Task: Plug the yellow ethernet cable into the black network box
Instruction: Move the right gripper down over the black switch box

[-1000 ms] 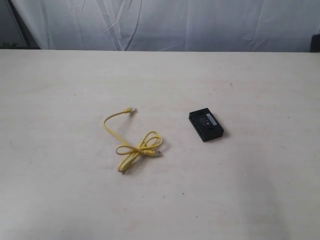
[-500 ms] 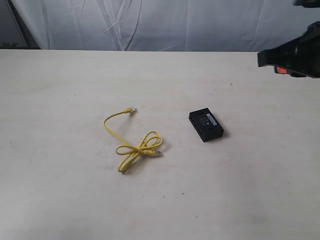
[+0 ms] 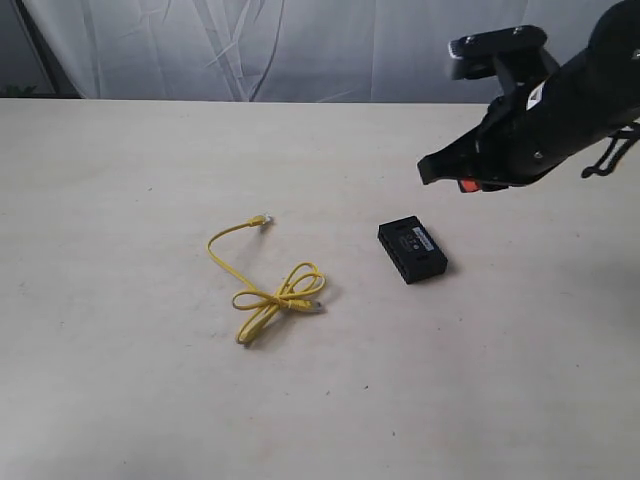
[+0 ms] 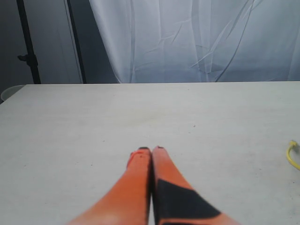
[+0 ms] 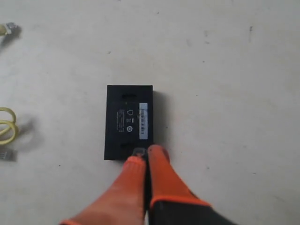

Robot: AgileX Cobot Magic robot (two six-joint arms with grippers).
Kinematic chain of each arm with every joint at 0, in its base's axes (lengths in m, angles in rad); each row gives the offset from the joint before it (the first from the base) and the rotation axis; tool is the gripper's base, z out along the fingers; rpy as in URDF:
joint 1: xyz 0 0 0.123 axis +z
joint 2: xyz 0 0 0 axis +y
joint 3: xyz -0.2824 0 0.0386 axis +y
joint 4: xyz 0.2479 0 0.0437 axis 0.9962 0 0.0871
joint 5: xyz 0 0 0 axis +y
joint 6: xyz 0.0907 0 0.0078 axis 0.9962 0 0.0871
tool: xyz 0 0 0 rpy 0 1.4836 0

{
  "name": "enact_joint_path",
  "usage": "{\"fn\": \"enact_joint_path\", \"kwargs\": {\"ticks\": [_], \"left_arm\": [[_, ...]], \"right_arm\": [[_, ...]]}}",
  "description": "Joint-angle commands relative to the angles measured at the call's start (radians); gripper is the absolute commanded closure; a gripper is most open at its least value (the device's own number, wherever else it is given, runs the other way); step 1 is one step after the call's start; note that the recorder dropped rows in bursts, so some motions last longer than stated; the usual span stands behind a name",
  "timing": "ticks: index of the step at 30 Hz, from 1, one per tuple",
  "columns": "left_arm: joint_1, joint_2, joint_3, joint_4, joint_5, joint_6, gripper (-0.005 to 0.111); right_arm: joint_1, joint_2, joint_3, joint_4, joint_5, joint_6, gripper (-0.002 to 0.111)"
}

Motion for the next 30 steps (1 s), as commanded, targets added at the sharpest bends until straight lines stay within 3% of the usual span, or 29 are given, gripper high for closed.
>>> {"fn": "enact_joint_path", "kwargs": {"ticks": [1,12,15,20,22,30], "left_arm": [[0.001,-0.005,0.005,-0.002,-0.012,-0.003,0.107],[0.001,-0.005,0.005,-0.002,-0.012,-0.003,0.107],[0.001,-0.005,0.005,-0.002,-0.012,-0.003,0.107],[0.001,-0.005,0.005,-0.002,-0.012,-0.003,0.107],[0.001,-0.005,0.005,-0.002,-0.012,-0.003,0.107],[0.001,-0.005,0.005,-0.002,-0.012,-0.003,0.107]], "right_arm": [[0.029,0.077,-0.040,-0.008,0.019,-0.012,0.109],[0.057,0.194,-0.054,-0.022,0.012,-0.012,0.108],[0.057,0.213,-0.054,-0.022,-0.002,-0.012,0.092],[0.057,0.242,-0.054,-0.019,-0.032,-0.012,0.055],[0.057,0.254,-0.054,-0.017,-0.042,-0.012,0.050],[0.057,0.312,-0.054,-0.011,-0.066,-0.012,0.050]]}}
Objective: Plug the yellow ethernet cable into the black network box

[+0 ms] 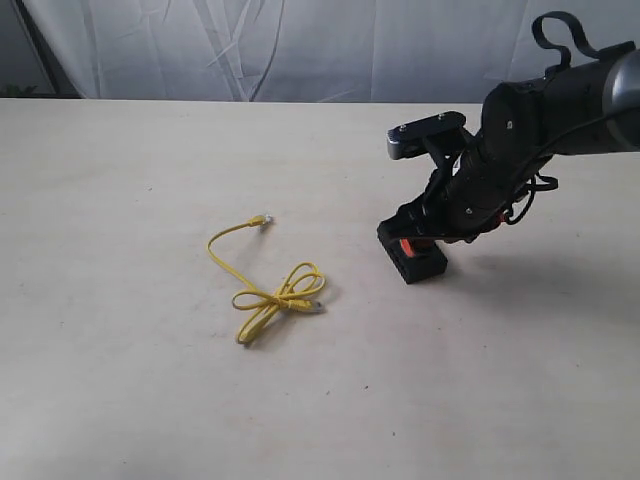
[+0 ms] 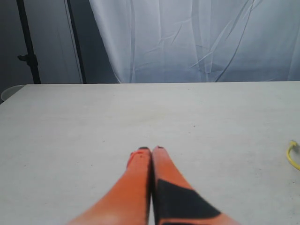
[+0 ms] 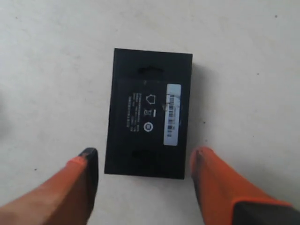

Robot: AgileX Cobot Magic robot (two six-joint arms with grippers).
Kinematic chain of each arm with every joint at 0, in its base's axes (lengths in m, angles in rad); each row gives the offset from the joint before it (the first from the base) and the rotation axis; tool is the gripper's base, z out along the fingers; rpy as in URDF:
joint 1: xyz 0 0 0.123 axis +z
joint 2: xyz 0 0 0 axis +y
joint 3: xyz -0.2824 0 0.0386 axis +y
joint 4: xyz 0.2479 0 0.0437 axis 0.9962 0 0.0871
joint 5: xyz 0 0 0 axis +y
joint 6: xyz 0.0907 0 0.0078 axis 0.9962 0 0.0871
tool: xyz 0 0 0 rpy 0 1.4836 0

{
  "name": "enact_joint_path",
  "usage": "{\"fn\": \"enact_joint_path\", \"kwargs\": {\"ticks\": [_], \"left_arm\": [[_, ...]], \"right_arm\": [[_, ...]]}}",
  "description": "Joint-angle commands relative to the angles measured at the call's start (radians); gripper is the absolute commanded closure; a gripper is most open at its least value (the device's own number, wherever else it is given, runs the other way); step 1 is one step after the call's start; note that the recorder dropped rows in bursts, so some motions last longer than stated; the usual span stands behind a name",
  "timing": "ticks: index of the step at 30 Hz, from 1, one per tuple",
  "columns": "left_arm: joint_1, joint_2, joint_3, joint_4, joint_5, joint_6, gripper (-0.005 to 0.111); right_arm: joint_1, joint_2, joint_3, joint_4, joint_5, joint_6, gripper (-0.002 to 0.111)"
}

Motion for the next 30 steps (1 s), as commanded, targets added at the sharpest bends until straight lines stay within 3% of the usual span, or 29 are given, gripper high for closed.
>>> {"fn": "enact_joint_path", "kwargs": {"ticks": [1,16,21,30], "left_arm": [[0.001,-0.005,0.005,-0.002,-0.012,-0.003,0.107],[0.001,-0.005,0.005,-0.002,-0.012,-0.003,0.107],[0.001,-0.005,0.005,-0.002,-0.012,-0.003,0.107],[0.001,-0.005,0.005,-0.002,-0.012,-0.003,0.107]], "right_arm": [[0.001,0.026,-0.005,-0.001,-0.021,-0.005,0.050],[0.001,0.057,-0.005,0.011,-0.057,-0.005,0.050],[0.001,0.065,-0.005,0.008,-0.057,-0.005,0.035],[0.001,0.070,-0.005,0.008,-0.061,-0.005,0.035]]}}
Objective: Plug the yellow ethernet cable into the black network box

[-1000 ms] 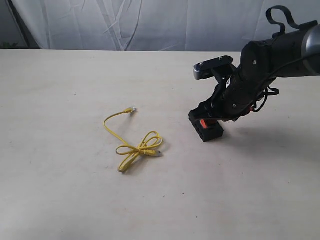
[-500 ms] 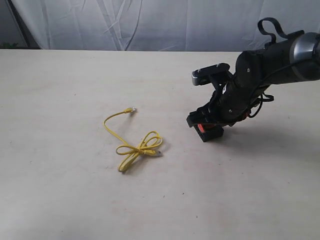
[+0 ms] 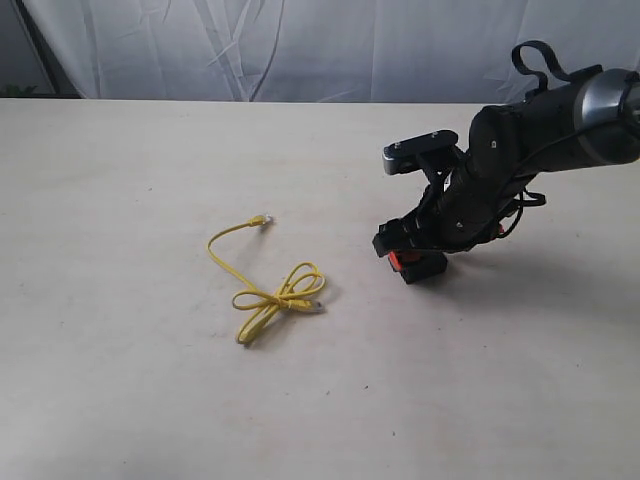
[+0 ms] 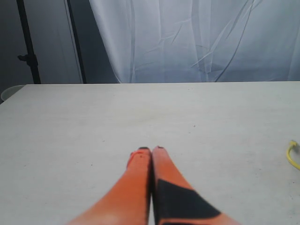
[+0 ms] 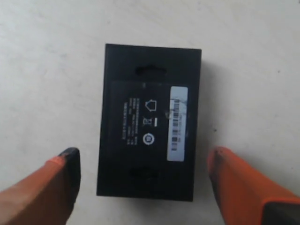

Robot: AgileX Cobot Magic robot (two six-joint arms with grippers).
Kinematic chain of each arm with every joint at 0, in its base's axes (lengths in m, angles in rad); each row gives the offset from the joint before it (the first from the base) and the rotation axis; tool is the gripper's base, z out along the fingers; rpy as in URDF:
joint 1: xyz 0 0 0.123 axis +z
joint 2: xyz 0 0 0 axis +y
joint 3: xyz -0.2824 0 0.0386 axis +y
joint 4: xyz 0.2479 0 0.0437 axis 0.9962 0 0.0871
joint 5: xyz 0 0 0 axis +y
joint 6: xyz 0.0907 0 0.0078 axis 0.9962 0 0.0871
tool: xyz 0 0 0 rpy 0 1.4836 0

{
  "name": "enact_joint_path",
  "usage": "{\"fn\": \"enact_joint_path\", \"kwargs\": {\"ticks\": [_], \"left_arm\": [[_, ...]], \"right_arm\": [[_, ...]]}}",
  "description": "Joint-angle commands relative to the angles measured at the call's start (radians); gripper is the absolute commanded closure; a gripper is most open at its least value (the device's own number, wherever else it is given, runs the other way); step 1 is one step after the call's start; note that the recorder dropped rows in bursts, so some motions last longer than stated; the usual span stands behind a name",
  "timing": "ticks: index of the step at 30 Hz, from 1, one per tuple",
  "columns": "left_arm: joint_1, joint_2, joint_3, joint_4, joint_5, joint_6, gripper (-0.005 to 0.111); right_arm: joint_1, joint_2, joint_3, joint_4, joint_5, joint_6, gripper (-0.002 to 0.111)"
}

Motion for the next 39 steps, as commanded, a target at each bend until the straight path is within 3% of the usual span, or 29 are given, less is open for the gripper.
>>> {"fn": "enact_joint_path", "kwargs": {"ticks": [1,22,26,31,32,39], "left_arm": [[0.001,-0.005,0.005,-0.002,-0.012,-0.003,0.107],[0.001,-0.005,0.005,-0.002,-0.012,-0.003,0.107],[0.001,-0.005,0.005,-0.002,-0.012,-0.003,0.107],[0.001,-0.005,0.005,-0.002,-0.012,-0.003,0.107],[0.001,-0.005,0.005,-0.002,-0.012,-0.003,0.107],[0.001,-0.005,0.005,-0.002,-0.012,-0.003,0.107]], "right_arm": [[0.001,0.001,-0.005,-0.010,-0.011,-0.005,0.035],[0.001,0.028,-0.005,-0.012,0.009,-0.005,0.038],[0.001,0.028,-0.011,-0.012,0.014,-0.005,0.059],[0.001,0.026,-0.011,-0.012,0.028,-0.005,0.104],[0.001,0.024,-0.011,-0.012,0.028,-0.005,0.108],[0.001,-0.018,-0.014,-0.022,0.087,-0.005,0.108]]}}
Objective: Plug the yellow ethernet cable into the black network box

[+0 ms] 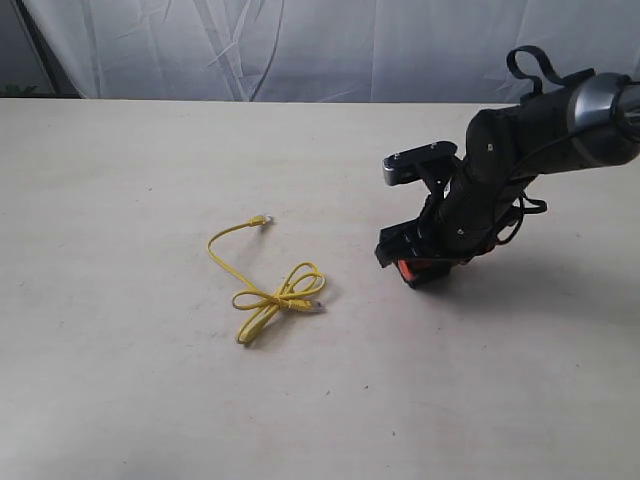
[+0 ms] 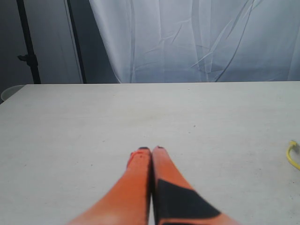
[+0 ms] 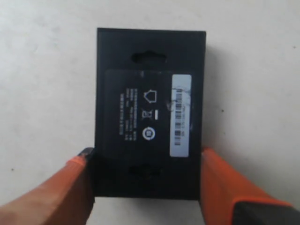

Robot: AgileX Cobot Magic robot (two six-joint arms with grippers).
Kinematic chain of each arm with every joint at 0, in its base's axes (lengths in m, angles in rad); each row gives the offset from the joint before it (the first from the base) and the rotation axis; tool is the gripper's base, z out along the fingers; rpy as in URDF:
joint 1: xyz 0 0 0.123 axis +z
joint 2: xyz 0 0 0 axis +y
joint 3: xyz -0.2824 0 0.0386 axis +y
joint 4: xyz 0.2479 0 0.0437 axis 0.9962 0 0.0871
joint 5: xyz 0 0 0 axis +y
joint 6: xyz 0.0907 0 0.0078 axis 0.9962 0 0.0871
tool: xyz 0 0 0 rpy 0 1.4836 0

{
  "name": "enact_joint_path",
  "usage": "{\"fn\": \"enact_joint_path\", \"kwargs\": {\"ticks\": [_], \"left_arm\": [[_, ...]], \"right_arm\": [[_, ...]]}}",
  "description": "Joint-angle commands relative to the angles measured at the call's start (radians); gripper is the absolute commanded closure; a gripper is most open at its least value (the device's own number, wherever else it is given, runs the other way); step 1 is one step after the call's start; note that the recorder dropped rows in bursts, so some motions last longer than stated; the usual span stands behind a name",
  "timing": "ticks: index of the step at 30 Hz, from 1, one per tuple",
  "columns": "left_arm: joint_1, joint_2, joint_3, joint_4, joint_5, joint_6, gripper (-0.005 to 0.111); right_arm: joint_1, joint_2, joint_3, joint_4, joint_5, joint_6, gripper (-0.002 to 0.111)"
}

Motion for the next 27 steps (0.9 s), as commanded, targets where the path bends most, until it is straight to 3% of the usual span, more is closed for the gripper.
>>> {"fn": "enact_joint_path", "kwargs": {"ticks": [1,11,27], "left_arm": [[0.001,-0.005,0.005,-0.002,-0.012,-0.003,0.107],[0.001,-0.005,0.005,-0.002,-0.012,-0.003,0.107],[0.001,-0.005,0.005,-0.002,-0.012,-0.003,0.107]], "right_arm": [[0.001,-0.051,-0.007,-0.026,0.032,-0.005,0.108],[0.001,-0.149,-0.007,-0.002,0.130,-0.003,0.108],[0.001,-0.062,0.016,0.037,0.114,0.083,0.108]]}}
